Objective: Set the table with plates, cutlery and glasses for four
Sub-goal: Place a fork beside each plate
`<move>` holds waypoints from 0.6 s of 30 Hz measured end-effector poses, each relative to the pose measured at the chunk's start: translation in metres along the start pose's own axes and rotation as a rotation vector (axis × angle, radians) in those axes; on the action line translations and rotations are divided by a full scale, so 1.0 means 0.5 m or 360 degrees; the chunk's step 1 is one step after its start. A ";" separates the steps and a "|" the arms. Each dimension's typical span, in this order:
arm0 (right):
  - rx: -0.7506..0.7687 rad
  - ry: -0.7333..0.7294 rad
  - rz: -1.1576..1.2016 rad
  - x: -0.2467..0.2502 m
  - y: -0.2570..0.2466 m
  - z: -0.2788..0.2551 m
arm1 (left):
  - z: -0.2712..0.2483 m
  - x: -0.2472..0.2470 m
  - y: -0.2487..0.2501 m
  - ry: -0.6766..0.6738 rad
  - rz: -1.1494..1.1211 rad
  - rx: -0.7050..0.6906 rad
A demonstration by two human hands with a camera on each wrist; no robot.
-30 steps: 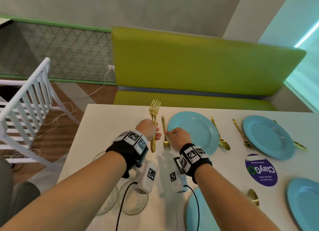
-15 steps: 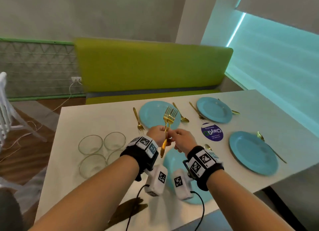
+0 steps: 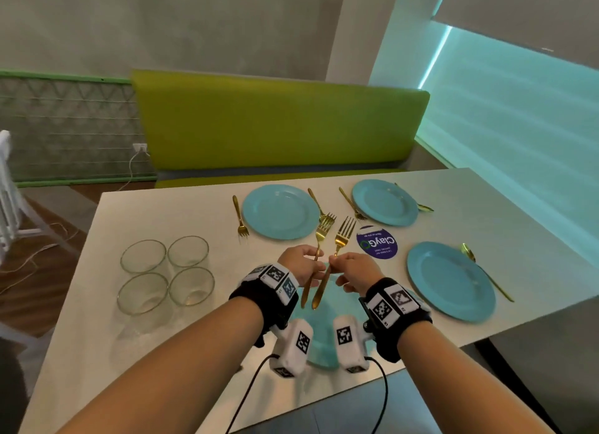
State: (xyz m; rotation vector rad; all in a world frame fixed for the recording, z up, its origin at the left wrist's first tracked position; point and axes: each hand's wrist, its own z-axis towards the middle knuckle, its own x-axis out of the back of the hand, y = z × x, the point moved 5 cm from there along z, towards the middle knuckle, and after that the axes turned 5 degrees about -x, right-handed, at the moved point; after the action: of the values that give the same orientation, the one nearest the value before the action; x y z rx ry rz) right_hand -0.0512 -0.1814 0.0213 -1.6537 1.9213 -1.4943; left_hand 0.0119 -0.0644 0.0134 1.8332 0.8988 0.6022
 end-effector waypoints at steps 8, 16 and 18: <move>-0.0141 0.0116 -0.0537 0.179 0.120 0.092 | 0.056 -0.055 -0.012 0.0218 -0.0102 0.0110; -0.0261 0.0096 -0.1111 0.269 0.221 0.157 | 0.095 -0.107 -0.054 0.0423 -0.0169 0.0217; -0.0253 0.0073 -0.1221 0.271 0.236 0.164 | 0.101 -0.117 -0.062 0.0463 -0.0175 0.0228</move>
State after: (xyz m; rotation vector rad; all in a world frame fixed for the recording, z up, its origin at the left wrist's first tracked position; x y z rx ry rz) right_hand -0.1161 -0.3543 -0.0486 -2.6421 1.5115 -1.6299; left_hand 0.0035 -0.1308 -0.0362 1.8366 1.2559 0.7639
